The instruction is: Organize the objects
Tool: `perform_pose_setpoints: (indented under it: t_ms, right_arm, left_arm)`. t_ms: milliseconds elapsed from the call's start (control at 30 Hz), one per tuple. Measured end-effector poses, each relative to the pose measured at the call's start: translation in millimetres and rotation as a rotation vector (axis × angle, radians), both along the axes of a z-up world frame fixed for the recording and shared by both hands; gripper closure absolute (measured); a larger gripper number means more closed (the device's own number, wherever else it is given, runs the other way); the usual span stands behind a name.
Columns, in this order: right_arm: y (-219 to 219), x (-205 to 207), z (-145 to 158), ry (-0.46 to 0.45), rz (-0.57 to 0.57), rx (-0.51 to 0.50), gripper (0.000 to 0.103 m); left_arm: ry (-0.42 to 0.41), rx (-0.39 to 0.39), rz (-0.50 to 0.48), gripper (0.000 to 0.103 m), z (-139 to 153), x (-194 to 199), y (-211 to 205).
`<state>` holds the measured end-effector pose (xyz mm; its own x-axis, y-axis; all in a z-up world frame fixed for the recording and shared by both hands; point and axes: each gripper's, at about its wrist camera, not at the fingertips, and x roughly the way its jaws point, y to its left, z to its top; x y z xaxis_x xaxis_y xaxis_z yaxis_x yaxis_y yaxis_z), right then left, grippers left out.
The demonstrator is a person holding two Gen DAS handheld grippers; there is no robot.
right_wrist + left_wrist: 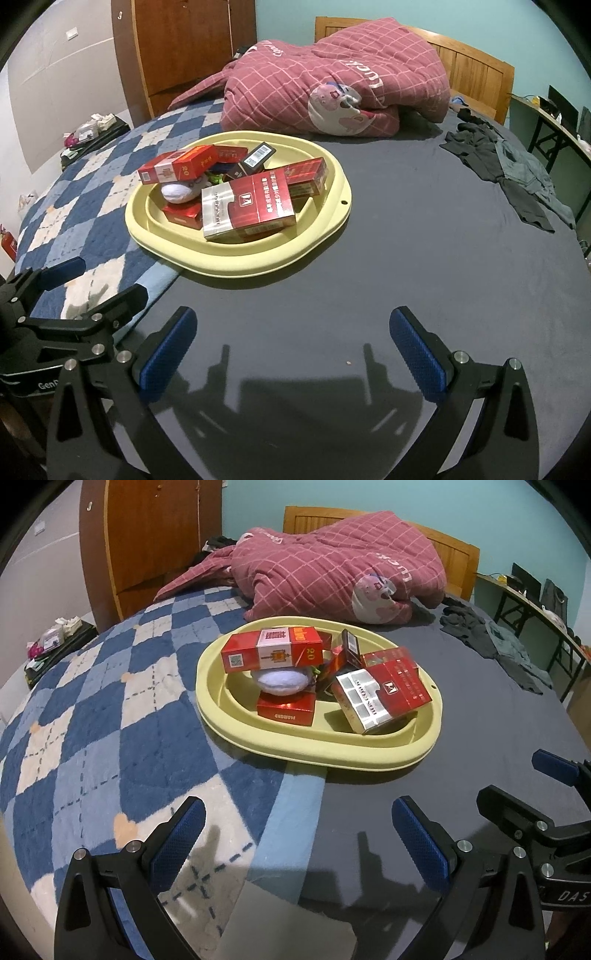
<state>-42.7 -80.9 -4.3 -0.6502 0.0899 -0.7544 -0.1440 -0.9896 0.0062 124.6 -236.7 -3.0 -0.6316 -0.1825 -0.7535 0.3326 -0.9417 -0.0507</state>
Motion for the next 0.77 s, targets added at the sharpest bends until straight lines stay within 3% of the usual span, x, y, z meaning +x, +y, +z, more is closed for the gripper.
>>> perform_pose_setpoints:
  t_ms: [767]
  right_arm:
    - [-1.3,2.1,4.0,0.000,0.005,0.026,0.000]
  left_arm:
    - [0.002,0.001,-0.006,0.000,0.4,0.8,3.4]
